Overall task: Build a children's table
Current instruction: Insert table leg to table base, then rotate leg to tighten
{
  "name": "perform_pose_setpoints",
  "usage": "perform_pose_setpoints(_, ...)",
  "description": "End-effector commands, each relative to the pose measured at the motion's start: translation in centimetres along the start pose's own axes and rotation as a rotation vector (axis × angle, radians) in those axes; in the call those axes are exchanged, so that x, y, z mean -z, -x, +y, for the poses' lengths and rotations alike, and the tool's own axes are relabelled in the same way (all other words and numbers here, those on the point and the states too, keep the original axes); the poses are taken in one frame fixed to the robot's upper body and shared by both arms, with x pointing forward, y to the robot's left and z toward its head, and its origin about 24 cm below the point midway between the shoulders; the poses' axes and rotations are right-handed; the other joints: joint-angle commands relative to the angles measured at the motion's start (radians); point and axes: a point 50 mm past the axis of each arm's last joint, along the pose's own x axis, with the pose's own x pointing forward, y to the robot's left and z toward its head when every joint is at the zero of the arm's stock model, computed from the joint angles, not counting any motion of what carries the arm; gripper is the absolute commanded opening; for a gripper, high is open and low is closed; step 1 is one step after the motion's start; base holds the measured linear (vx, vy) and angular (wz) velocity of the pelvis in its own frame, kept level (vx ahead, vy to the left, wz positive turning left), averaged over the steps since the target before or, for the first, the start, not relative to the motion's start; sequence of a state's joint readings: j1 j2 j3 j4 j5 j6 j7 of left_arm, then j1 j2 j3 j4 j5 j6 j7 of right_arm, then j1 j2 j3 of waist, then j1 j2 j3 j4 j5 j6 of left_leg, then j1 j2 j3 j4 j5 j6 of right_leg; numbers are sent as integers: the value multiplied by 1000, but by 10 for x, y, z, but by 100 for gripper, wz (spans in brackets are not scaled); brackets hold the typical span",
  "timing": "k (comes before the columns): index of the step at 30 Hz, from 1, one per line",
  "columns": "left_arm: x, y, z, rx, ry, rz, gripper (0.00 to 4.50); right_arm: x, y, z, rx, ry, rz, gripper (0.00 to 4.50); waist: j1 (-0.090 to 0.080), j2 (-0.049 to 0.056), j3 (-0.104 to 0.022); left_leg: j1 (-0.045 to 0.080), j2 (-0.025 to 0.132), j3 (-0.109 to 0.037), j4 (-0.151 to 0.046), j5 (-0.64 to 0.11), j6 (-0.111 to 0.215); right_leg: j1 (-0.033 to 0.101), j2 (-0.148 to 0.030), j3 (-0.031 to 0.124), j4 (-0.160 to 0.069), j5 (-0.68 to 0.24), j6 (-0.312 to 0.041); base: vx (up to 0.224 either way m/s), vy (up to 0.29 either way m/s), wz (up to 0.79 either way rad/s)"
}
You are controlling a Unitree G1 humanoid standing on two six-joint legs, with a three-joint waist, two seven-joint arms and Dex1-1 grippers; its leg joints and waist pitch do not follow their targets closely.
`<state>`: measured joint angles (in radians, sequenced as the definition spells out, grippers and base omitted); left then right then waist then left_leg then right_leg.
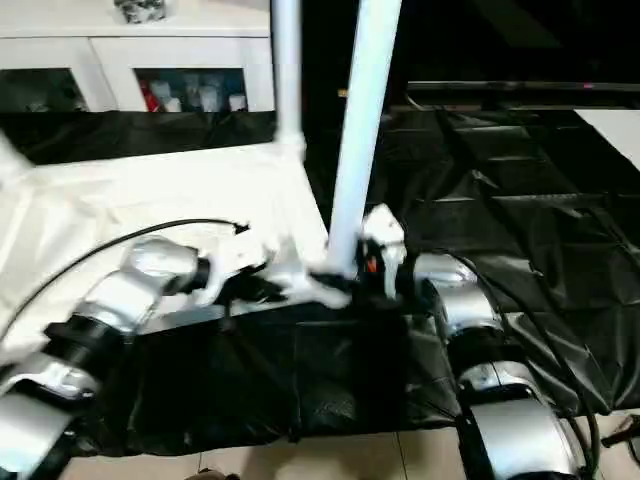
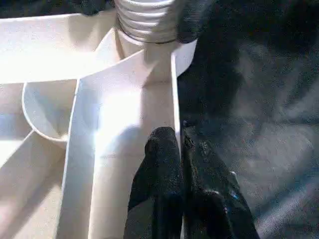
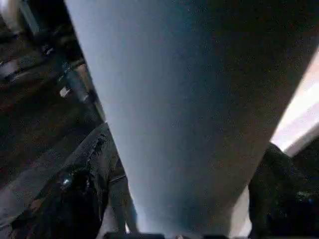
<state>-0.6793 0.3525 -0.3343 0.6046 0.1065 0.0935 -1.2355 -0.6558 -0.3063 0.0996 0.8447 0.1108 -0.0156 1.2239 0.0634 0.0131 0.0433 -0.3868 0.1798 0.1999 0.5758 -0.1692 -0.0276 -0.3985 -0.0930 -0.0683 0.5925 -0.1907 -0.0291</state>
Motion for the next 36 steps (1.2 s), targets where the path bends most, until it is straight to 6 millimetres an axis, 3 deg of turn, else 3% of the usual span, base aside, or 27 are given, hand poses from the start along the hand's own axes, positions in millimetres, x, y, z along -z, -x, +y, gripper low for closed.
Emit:
perform_pose_setpoints(1,-15,-4,0,65,-94,-17,0,4,-2,7,-76,4,39,337,-1,1,-68,23,58,-20,-51,-125,114,50,-56,38,-42,13,-274,0,0,0)
perform_pose_setpoints(4,-13,-4,0,88,-112,-5,0,4,-2,8,-105,6,53,329,1,4,-63,26,60,-19,-54,-191,89,45,-58,39,-51,-72,-264,0,0,0)
perform_pose_setpoints(7,-13,-4,1,97,-120,-1,0,4,-2,9,-122,13,66,289,1,5,-59,28,63,-20,-60,-245,51,43,-58,41,-56,-144,-251,0,0,0)
perform_pose_setpoints(10,-13,-6,2,106,-125,-1,0,4,-2,11,-143,17,77,278,2,4,-60,31,62,-20,-61,-263,33,41,-59,43,-57,-160,-245,0,0,0)
perform_pose_setpoints(18,-11,-7,4,92,-94,-18,0,11,-7,15,-129,-27,57,273,6,3,-64,25,60,-19,-56,-212,57,45,-60,42,-51,-101,-250,0,0,0)
perform_pose_setpoints(20,-12,-10,7,51,-59,-37,0,15,-9,14,-66,-66,27,273,9,3,-62,26,61,-19,-57,-215,53,44,-60,42,-52,-118,-249,0,0,0)
perform_pose_setpoints(22,-14,-14,10,5,-27,-51,0,18,-13,12,14,-82,10,272,8,3,-57,31,59,-19,-61,-259,32,39,-62,42,-61,-195,-236,0,0,0)
perform_pose_setpoints(23,-18,-19,13,-52,2,-64,0,23,-17,8,123,-104,0,272,5,-2,-56,32,60,-21,-63,-285,16,38,-66,44,-66,-253,-222,0,0,0)
perform_pose_setpoints(25,-23,-28,15,-115,34,-71,0,29,-25,5,262,-140,-11,272,2,-1,-54,35,59,-23,-64,-308,-2,34,-69,45,-73,-310,-207,0,0,0)
perform_pose_setpoints(27,-27,-36,16,-160,66,-80,0,33,-32,4,359,-174,-14,272,-13,-2,-49,35,56,-30,-69,-345,-19,30,-67,44,-84,-396,-171,0,0,0)
perform_pose_setpoints(31,-43,-61,11,-222,115,-102,0,36,-53,3,588,-272,-11,272,-27,4,-50,36,55,-33,-72,-376,-27,25,-65,43,-89,-405,-162,0,0,0)
perform_pose_setpoints(36,-52,-72,6,-218,82,-91,0,34,-73,9,627,-320,1,272,-36,4,-51,33,51,-33,-72,-392,-9,25,-63,42,-95,-387,-159,0,0,0)
